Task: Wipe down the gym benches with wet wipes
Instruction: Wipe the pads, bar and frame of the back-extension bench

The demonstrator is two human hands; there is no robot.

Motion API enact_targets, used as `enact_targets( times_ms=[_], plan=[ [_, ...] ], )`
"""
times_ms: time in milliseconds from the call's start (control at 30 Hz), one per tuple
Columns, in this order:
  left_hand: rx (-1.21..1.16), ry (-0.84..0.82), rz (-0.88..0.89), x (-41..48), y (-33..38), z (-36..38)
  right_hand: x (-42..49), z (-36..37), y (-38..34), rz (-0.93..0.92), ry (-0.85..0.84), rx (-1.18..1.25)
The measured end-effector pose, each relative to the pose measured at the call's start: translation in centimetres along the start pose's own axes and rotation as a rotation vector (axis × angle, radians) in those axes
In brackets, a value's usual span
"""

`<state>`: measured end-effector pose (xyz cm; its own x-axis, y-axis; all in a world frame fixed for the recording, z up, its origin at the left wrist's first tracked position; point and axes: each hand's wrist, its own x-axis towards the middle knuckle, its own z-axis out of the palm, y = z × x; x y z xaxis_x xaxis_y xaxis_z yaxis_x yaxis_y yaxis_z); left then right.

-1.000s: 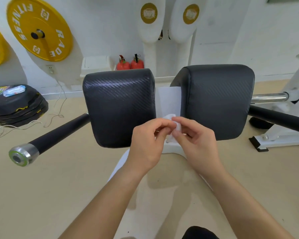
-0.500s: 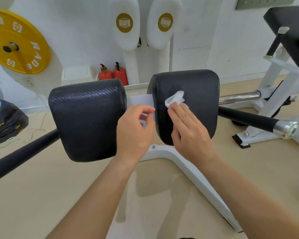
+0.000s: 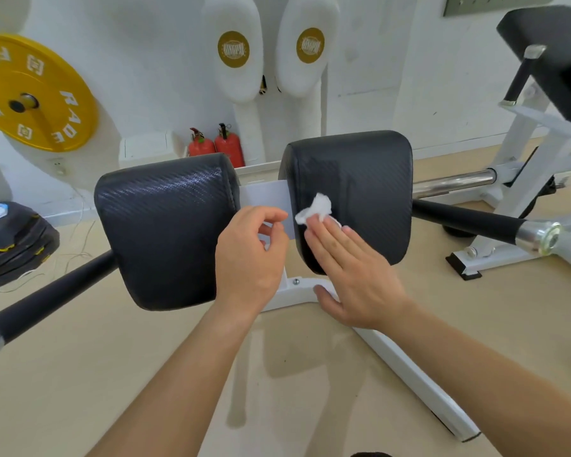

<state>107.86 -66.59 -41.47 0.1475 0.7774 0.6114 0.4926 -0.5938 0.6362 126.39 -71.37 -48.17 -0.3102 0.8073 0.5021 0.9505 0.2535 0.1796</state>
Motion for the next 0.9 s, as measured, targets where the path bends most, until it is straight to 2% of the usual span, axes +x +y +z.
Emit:
enact_targets(
  times_ms=[100, 233, 500, 700, 800, 900],
  plan=[
    [0.004, -0.003, -0.01, -0.1, -0.1, -0.1, 1.9, -0.9, 1.4, -0.014, 0.0, -0.079],
    [0.013, -0.013, -0.013, 0.3, 0.2, 0.2, 6.3, -3.0, 2.0, 0.148, 0.05, -0.027],
    [0.077, -0.047, 0.043, 0.5, -0.8, 0.3, -0.9, -0.5, 0.9, 0.264, -0.04, -0.015],
    [0.091, -0.062, 0.118, 1.4, 0.1, 1.2, 4.6, -3.2, 3.3, 0.488, 0.113, 0.125],
    [0.13, -0.056, 0.199, 2.2, 0.5, 1.3, 3.6, -2.1, 1.6, 0.356, 0.106, 0.08],
    [0.27, -0.052, 0.312, 3.6, 0.7, 1.3, 2.6, -1.7, 2.2, 0.24, 0.091, -0.05]
  ],
)
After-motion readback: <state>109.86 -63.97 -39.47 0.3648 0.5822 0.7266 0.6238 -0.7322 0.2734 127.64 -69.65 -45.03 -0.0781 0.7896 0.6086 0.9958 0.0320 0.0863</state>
